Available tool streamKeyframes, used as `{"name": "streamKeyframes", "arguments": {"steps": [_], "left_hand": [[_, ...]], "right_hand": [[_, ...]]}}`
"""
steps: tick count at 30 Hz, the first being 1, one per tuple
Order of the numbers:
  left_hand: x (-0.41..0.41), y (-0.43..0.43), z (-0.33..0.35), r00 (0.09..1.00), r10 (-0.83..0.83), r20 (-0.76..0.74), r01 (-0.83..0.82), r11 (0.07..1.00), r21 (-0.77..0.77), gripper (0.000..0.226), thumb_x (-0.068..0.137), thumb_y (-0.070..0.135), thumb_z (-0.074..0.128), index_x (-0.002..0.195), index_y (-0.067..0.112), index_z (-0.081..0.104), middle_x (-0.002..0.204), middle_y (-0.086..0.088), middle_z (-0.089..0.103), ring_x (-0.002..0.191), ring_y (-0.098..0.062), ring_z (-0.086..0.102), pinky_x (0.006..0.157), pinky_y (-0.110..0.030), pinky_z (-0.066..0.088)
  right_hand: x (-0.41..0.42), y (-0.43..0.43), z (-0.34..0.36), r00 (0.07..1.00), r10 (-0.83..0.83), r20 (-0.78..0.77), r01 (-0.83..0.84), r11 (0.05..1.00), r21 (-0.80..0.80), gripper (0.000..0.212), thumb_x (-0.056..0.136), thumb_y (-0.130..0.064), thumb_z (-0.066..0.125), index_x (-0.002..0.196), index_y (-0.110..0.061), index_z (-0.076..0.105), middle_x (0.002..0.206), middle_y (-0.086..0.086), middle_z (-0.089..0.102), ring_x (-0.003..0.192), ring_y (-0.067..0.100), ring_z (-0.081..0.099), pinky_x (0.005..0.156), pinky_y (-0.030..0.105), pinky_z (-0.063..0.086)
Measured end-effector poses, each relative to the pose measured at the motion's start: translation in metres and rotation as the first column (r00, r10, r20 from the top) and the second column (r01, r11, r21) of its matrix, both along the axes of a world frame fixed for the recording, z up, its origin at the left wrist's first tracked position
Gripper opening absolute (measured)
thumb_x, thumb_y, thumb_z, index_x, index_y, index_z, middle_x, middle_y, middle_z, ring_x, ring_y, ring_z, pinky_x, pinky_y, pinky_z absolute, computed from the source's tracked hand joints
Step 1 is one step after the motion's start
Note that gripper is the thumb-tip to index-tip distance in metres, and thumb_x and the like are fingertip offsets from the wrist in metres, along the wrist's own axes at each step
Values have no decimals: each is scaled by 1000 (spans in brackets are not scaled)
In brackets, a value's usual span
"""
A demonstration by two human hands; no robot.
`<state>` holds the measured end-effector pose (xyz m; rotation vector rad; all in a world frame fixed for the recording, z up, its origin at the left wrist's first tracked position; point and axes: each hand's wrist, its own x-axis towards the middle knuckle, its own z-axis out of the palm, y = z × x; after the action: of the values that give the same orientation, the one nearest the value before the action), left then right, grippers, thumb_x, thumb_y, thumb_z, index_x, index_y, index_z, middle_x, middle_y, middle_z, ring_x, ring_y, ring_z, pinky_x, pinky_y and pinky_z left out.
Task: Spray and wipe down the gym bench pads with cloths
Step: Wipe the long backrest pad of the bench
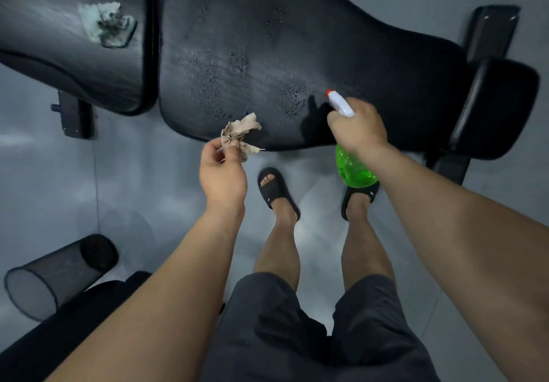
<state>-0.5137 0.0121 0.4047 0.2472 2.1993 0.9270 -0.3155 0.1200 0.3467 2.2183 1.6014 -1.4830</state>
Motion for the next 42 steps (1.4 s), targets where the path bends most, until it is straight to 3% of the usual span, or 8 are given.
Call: {"name": "streamKeyframes", "arguments": {"steps": [5,12,16,22,26,32,36,42], "left_hand": [[20,17,-3,998,-65,-12,65,998,-5,11,102,24,58,93,30,60,88,2,71,82,-13,66,91,-45,55],[59,40,-8,989,-149,-17,148,988,-36,11,102,24,59,93,30,62,94,1,73,84,-12,67,88,-44,56],[77,50,-11,985,-173,-13,173,984,-41,10,102,22,59,95,27,62,96,-5,74,81,-11,65,82,-37,53],[100,58,-17,978,-210,4,210,976,-64,10,102,21,59,95,28,63,90,0,73,79,-10,66,82,-37,54],[112,58,-24,976,-217,4,217,972,-88,5,103,23,59,101,22,63,88,1,72,76,-9,65,79,-35,53],[132,63,-30,963,-270,7,269,957,-105,7,103,24,58,98,24,62,87,1,71,75,-8,65,79,-35,54],[149,71,-34,946,-325,-8,323,941,-104,7,102,24,60,96,25,64,79,7,70,74,-7,66,81,-34,54],[190,78,-44,879,-477,28,476,869,-132,5,101,24,62,97,24,64,82,5,69,78,-10,66,89,-43,56]], "right_hand": [[22,13,-4,999,39,28,-39,999,-7,23,82,-34,46,87,-17,61,102,8,67,92,36,59,82,39,52],[49,21,-15,992,-70,-105,78,994,76,19,85,-29,52,76,-13,49,88,8,62,87,37,57,69,39,45],[73,19,-24,999,-4,-35,4,1000,-7,19,84,-34,49,78,-17,55,98,4,64,91,33,58,73,33,41],[123,-11,-39,989,140,-55,-144,987,-71,12,83,-29,55,78,-19,55,90,1,64,85,31,59,68,33,41],[151,-19,-48,1000,12,23,-8,988,-152,19,75,-34,49,78,-18,59,84,0,70,79,28,69,80,37,55],[185,-9,-60,978,-194,79,196,980,-23,18,84,-29,49,86,-14,59,90,5,64,82,34,55,68,34,41],[206,-4,-66,958,-264,109,275,957,-94,26,83,-33,46,90,-16,65,88,3,63,76,30,56,69,32,41],[237,-38,-81,901,-433,38,433,890,-144,34,86,-42,49,109,-20,61,106,6,66,97,34,59,84,39,50]]}}
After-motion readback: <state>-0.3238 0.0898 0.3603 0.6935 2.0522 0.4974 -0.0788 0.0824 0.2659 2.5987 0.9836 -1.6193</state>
